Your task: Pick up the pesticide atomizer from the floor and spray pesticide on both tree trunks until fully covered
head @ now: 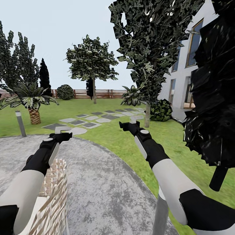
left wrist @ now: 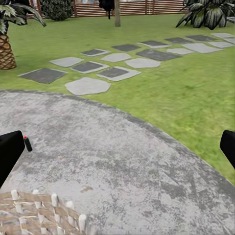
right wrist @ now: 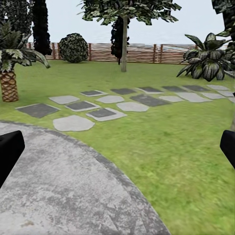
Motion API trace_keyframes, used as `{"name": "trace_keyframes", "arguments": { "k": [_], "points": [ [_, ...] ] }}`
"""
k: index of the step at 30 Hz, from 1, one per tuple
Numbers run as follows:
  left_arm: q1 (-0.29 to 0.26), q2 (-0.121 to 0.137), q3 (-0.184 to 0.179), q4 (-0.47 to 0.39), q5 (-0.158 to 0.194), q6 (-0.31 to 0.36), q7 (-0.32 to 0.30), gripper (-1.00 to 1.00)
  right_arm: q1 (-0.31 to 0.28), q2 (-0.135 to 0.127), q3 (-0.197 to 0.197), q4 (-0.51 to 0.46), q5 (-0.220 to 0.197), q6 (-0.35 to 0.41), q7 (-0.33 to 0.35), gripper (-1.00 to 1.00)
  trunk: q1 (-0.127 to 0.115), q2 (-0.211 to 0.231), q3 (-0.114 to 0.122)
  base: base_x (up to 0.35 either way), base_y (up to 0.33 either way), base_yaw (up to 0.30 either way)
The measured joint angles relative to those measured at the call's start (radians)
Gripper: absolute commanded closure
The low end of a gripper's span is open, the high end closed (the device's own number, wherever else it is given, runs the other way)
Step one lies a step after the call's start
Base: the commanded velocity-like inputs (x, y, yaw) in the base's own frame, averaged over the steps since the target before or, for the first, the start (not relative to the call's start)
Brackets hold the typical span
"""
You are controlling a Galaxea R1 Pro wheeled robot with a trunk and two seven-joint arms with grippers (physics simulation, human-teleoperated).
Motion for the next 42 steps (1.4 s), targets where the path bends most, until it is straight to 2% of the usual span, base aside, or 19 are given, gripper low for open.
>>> {"name": "trace_keyframes", "arguments": {
  "k": [6, 20, 42],
  "points": [
    [0.006, 0.0, 0.0, 0.0, 0.0, -0.001, 0.0, -1.0, 0.0, 0.0, 0.0, 0.0, 0.0, 0.0, 0.0, -1.0, 0.0, 0.0, 0.0, 0.041, 0.005, 0.0],
    [0.014, -0.002, 0.0, 0.0, -0.003, -0.001, 0.003, -1.0, 0.0, 0.0, 0.0, 0.0, 0.0, 0.0, 0.0, -1.0, 0.0, 0.0, 0.0, 0.181, 0.0, 0.0],
    [0.014, -0.002, 0.0, 0.0, 0.0, 0.0, 0.003, -1.0, 0.0, 0.0, 0.001, 0.001, 0.0, 0.0, 0.001, -1.0, 0.0, 0.0, 0.0, 0.261, 0.0, 0.0]
  ]
}}
